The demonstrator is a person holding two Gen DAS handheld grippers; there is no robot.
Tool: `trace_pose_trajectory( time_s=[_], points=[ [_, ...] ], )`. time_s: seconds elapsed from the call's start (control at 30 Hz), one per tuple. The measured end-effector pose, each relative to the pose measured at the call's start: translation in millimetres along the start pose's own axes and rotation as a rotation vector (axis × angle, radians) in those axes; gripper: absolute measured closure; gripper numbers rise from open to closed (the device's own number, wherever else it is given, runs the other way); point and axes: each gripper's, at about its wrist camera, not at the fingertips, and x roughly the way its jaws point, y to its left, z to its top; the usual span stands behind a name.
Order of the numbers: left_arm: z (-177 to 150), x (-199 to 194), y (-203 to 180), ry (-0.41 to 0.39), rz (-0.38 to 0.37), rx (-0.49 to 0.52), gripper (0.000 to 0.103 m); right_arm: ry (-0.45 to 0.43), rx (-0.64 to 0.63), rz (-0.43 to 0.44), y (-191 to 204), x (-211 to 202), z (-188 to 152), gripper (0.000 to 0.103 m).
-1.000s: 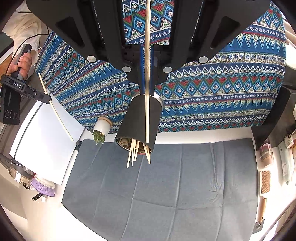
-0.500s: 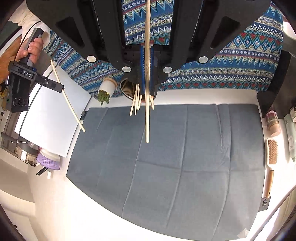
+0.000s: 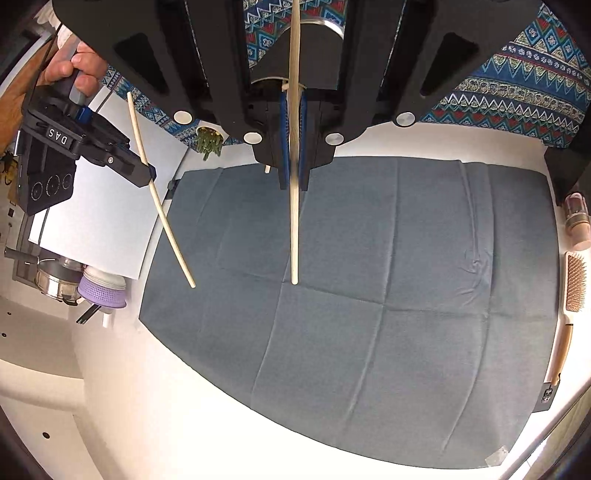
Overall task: Organize utensils
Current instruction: 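Lift both held chopsticks over the black holder and lower them inside, then open both tools and raise them away from the holder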
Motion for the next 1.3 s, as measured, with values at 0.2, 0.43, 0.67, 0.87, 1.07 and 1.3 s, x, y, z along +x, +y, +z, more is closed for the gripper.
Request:
trace_pose_trajectory(
  time_s=[0.2,0.43,0.67,0.87,1.07,1.3],
  points=[
    [1,16,-3,-0.157,-0.089,-0.018,0.098,-0.081,0.0,0.043,-2,23,0,0.098],
    [-12,39,7,-0.264,-0.186,-0.106,0.098,-0.222,-0.041,0.031,-9,46,-7,0.098],
    [-33,51,15,-0.332,-0.185,-0.145,0.098,-0.211,-0.09,-0.027,-21,67,-23,0.098],
    [-42,58,16,-0.33,-0.194,-0.132,0.098,-0.182,-0.095,-0.064,-35,81,-33,0.098],
    [-44,63,10,-0.312,-0.176,-0.084,0.098,-0.132,-0.095,-0.071,-46,95,-41,0.098],
    [-41,63,13,-0.308,-0.161,-0.09,0.098,-0.063,-0.096,-0.074,-51,105,-56,0.098]
  ],
)
